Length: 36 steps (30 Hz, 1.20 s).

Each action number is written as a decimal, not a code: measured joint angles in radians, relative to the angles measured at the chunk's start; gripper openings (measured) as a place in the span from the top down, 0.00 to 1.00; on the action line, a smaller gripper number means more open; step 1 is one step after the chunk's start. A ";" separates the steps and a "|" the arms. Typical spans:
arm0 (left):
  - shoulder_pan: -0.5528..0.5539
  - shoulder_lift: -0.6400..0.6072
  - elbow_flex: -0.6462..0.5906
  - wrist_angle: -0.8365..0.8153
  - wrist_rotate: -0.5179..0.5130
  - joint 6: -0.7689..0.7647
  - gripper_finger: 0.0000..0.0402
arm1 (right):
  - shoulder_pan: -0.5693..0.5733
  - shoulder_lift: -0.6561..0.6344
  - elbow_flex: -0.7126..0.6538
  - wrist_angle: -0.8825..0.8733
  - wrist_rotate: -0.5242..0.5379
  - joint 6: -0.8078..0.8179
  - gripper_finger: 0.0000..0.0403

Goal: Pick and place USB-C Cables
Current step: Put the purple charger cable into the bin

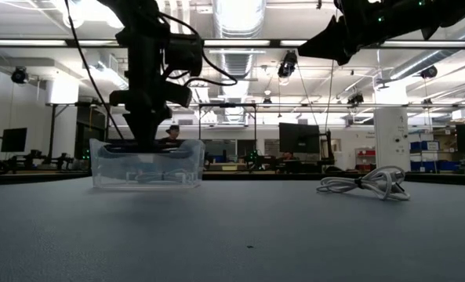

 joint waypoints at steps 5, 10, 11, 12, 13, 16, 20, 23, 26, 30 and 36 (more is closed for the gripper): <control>0.000 0.000 -0.002 0.015 0.001 0.000 0.95 | 0.000 0.000 0.000 0.000 0.000 0.000 0.82; 0.000 0.003 -0.002 0.021 0.001 0.000 0.95 | 0.000 0.000 0.000 0.000 0.000 0.000 0.81; 0.000 0.005 -0.003 0.022 0.001 0.000 0.95 | 0.000 0.000 0.000 0.000 0.000 0.000 0.80; 0.000 0.008 -0.003 0.022 0.001 0.001 0.95 | 0.000 0.000 0.000 0.000 0.000 0.000 0.80; 0.000 0.010 -0.003 0.022 0.001 0.001 0.95 | 0.000 0.000 0.000 0.000 0.000 0.000 0.80; 0.000 0.019 -0.003 0.022 0.002 0.005 0.95 | 0.000 0.000 0.000 0.000 0.000 0.000 0.81; 0.000 0.022 -0.003 0.025 0.001 0.006 0.95 | 0.000 0.000 0.000 0.000 0.000 0.000 0.82; 0.000 0.022 -0.003 0.027 0.001 0.006 0.95 | 0.000 0.000 0.000 0.000 0.000 0.000 0.82; 0.000 0.022 -0.004 0.027 0.001 0.006 0.95 | 0.000 0.000 0.000 0.000 0.000 0.000 0.82; 0.000 0.022 -0.016 0.035 0.001 0.006 0.95 | 0.000 0.000 0.000 0.000 0.000 0.000 0.81; 0.000 0.022 -0.055 0.070 0.001 0.006 0.95 | 0.000 0.000 0.000 0.000 0.000 0.000 0.83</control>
